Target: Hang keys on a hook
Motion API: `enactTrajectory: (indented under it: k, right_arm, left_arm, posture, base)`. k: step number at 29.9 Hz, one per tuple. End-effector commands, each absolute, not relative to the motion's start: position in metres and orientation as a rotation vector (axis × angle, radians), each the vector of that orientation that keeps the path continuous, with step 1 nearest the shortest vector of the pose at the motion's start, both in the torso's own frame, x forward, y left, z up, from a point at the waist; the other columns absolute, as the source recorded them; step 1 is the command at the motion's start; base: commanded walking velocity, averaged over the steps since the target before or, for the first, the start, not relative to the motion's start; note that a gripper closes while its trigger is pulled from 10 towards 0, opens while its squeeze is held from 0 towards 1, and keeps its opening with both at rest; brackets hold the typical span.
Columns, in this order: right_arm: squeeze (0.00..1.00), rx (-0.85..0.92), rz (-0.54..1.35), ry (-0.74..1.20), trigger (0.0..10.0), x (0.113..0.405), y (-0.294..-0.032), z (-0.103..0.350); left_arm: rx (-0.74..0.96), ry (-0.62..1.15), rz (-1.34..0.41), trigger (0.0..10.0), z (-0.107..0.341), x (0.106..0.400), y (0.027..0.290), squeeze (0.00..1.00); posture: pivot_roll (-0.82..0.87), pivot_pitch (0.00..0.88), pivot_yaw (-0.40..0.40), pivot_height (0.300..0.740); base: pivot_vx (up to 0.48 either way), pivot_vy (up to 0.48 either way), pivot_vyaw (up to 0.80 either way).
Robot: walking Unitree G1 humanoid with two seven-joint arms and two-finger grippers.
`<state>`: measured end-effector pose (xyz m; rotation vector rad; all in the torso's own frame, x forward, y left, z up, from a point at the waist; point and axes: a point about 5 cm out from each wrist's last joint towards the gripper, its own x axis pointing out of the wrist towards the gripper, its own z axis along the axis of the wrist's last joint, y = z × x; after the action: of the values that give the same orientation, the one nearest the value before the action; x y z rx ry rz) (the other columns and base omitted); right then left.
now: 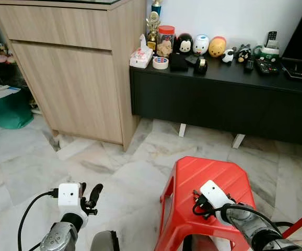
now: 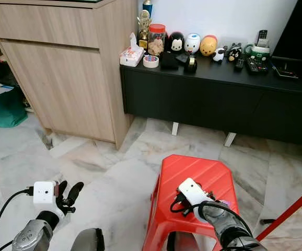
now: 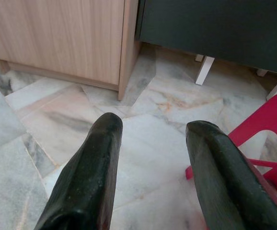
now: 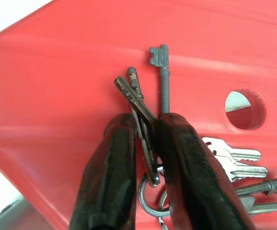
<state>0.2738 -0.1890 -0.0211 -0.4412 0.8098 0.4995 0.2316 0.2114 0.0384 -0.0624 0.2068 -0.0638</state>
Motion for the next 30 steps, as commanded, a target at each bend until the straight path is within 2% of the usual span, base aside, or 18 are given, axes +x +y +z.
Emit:
enactTrajectory:
  k: [1,16,22,28,29,30]
  right_arm:
    - [0.00,-0.389,0.469,0.867,0.0,0.264,-0.191,-0.030]
    - [0.00,-0.271,0.280,0.785,0.0,0.276,-0.203,-0.019]
    - [0.00,-0.194,0.179,0.585,0.0,0.294,-0.209,0.004]
    - [0.00,-0.069,0.160,0.391,0.0,0.303,-0.201,0.027]
    - [0.00,-0.052,0.165,0.351,1.6,0.305,-0.197,0.032]
    - [0.00,-0.048,0.166,0.344,1.6,0.305,-0.196,0.033]
  left_arm:
    - [-0.048,0.212,-0.076,10.0,0.039,0.234,0.210,0.00]
    - [-0.064,0.201,-0.066,10.0,0.038,0.245,0.204,0.00]
    - [-0.065,0.194,-0.043,10.0,0.036,0.245,0.206,0.00]
    - [-0.073,0.155,-0.014,10.0,0.040,0.249,0.206,0.00]
    - [-0.075,0.147,-0.014,10.0,0.041,0.250,0.206,0.00]
    - [-0.075,0.146,-0.014,10.0,0.041,0.251,0.206,0.00]
  posture:
    - [0.15,0.000,-0.041,0.586]
    - [0.13,0.000,-0.063,0.586]
    - [0.11,0.000,-0.072,0.586]
    - [0.10,0.000,-0.082,0.586]
    - [0.10,0.000,-0.082,0.586]
    - [0.10,0.000,-0.082,0.586]
  base:
    - [0.000,0.000,0.00]
    - [0.000,0.000,0.00]
    - [0.000,0.000,0.00]
    - [0.000,0.000,0.00]
    - [0.000,0.000,0.00]
    - [0.000,0.000,0.00]
